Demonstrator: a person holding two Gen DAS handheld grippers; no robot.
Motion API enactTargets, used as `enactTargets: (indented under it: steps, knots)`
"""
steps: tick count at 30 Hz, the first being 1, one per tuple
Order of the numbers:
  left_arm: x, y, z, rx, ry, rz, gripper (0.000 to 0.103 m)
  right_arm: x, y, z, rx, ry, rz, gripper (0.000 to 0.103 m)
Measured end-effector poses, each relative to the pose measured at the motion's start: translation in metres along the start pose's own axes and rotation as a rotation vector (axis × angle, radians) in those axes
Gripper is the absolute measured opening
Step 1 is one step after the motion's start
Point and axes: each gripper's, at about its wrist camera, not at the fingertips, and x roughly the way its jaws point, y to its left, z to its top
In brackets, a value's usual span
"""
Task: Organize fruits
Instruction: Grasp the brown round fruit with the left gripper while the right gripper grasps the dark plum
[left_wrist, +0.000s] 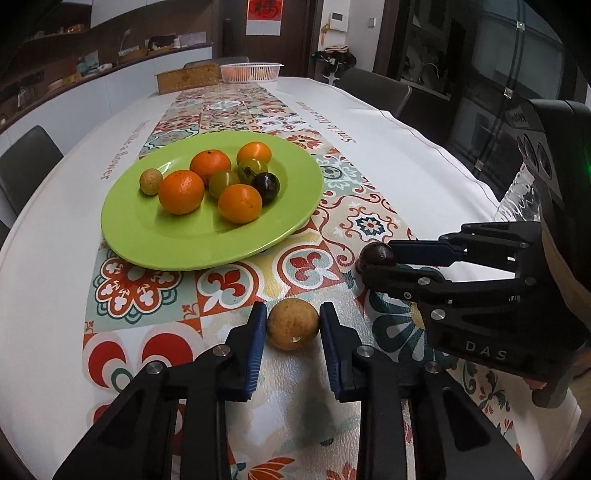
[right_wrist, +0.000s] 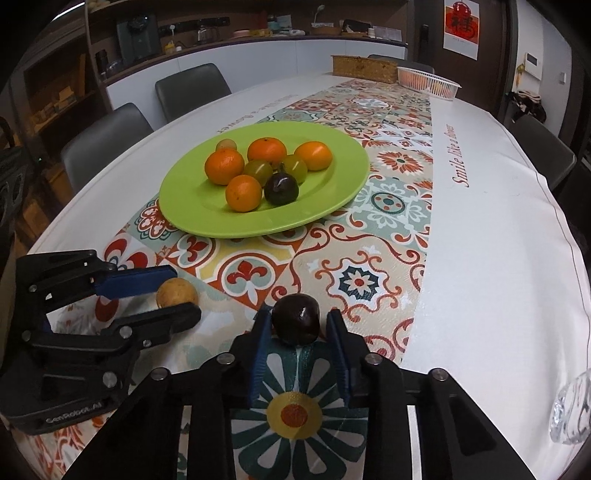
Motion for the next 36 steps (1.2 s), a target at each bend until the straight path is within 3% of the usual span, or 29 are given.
enactTargets:
  steps: [15,36]
  knots:
    - [-0.024,-0.003,0.004,-0.016,-0.048,-0.002,0.029,-0.018,0.006,-0.001,0.009,-0.038,0.001,0.027]
    - [-0.090,-0.010,0.012,-0.002,-0.173,0.019,0.029,-0.068,0.023,0.010,0.013,-0.142,-0.003,0.027]
